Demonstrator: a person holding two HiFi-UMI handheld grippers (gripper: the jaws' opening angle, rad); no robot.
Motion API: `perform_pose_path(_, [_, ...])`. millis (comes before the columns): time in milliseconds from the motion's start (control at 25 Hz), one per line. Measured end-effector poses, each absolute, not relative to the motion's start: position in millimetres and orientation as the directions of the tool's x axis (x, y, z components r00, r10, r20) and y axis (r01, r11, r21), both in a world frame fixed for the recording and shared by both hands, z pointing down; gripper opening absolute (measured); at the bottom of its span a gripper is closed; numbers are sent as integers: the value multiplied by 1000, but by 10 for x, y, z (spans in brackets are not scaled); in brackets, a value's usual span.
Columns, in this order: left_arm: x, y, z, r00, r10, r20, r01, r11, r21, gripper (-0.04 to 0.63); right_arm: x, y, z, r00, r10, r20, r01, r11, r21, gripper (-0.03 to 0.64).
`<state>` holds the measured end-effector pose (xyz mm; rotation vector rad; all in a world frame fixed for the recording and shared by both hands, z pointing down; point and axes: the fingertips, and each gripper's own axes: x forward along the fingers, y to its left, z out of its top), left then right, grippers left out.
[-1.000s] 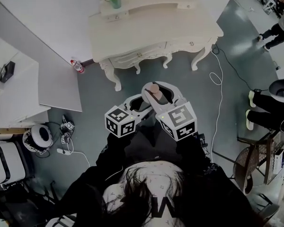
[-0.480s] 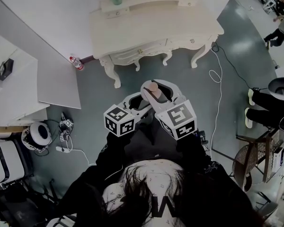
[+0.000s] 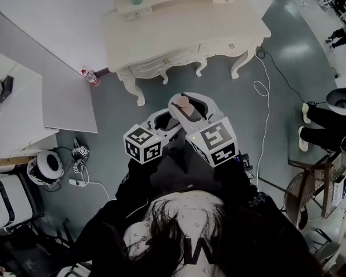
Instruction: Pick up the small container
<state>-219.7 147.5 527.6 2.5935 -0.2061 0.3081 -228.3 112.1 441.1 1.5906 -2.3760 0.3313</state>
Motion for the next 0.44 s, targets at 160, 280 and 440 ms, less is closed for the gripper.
perform_pose_path(160, [-2150, 1425, 5283, 960, -86, 265, -207, -857, 472, 213, -2231, 1075, 4420, -366, -867, 339, -927, 373, -47, 146])
perform_pose_path(280, [-2106, 1376, 5290, 960, -88, 266, -209, -857, 470, 213, -2190, 1027, 4430, -369, -865, 339, -925, 376, -46, 146])
perform_pose_path(440, [-2044, 1302, 5283, 959, -98, 266, -217, -858, 466, 213, -2136, 961, 4419, -375, -863, 339, -922, 386, -38, 146])
